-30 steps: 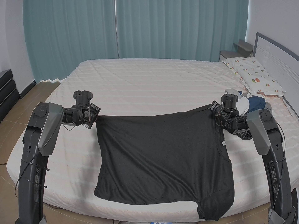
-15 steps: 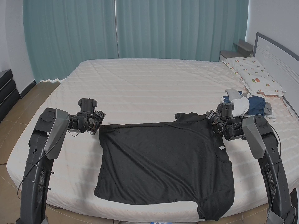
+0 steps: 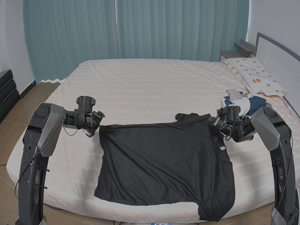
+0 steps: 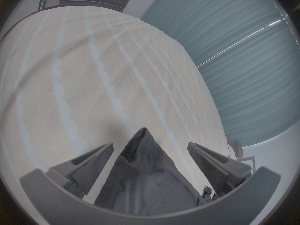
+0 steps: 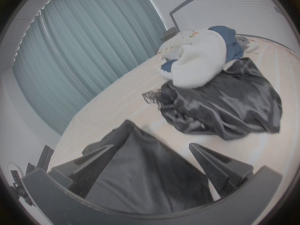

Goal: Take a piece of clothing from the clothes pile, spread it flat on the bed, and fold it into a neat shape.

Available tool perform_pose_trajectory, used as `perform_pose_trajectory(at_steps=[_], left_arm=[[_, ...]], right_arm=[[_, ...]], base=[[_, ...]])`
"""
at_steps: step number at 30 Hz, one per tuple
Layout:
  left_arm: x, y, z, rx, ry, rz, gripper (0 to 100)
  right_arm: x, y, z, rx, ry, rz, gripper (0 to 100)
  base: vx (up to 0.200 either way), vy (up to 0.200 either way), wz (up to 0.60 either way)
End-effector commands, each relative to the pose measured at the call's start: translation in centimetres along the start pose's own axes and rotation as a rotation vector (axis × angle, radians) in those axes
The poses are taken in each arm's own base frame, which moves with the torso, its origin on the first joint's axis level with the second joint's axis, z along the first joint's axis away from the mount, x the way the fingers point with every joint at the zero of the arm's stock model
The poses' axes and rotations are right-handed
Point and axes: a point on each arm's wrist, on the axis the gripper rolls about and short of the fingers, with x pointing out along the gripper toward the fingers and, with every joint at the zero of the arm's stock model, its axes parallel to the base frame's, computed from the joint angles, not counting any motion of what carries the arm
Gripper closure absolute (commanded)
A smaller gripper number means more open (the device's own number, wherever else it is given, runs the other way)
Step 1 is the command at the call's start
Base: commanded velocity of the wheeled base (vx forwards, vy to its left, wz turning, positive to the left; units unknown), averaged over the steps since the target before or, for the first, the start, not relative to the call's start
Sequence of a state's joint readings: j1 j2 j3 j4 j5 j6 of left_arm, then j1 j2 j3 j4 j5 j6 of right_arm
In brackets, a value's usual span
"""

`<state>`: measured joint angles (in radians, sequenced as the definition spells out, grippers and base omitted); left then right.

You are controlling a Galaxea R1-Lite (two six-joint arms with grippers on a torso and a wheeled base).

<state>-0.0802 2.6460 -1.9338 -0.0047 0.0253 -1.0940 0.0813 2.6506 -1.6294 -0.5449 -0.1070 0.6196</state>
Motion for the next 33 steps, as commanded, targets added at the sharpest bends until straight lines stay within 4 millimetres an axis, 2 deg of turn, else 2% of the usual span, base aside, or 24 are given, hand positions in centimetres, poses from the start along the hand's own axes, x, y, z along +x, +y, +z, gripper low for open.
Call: perform_pose_trajectory(at_steps=[1,11,12,15,21,25,33], left_arm=[[-6.2,-0.2,0.4,-0.026,0.094,0.001,0],[-12.5,4.0,-3.1,-0.015,0.185,-0.047,0],[-12.8,4.1,-3.3,-0.013,0.191,-0.050,0],[-15.3,5.9,-5.4,0.008,0.232,-0.060,0],[-18.9,8.3,-8.5,0.054,0.285,-0.073,0],[-19.3,9.2,-9.7,0.071,0.304,-0.074,0],[-19.0,10.1,-10.3,0.084,0.322,-0.048,0]], right_arm=[[-9.4,0.9,2.3,0.005,0.074,0.044,0],[-18.4,-1.5,0.1,0.008,0.138,0.093,0],[-18.6,-1.6,0.1,0.008,0.139,0.095,0],[-20.9,-2.9,-1.4,0.043,0.168,0.090,0],[-23.6,-4.0,-3.8,0.121,0.188,0.104,0],[-24.3,-4.9,-4.7,0.156,0.210,0.112,0],[-26.0,-5.7,-6.2,0.208,0.280,0.135,0]], base=[[0.000,0.000,0.00],[0.000,0.000,0.00],[0.000,0.000,0.00],[0.000,0.000,0.00],[0.000,0.000,0.00],[0.000,0.000,0.00],[0.000,0.000,0.00]])
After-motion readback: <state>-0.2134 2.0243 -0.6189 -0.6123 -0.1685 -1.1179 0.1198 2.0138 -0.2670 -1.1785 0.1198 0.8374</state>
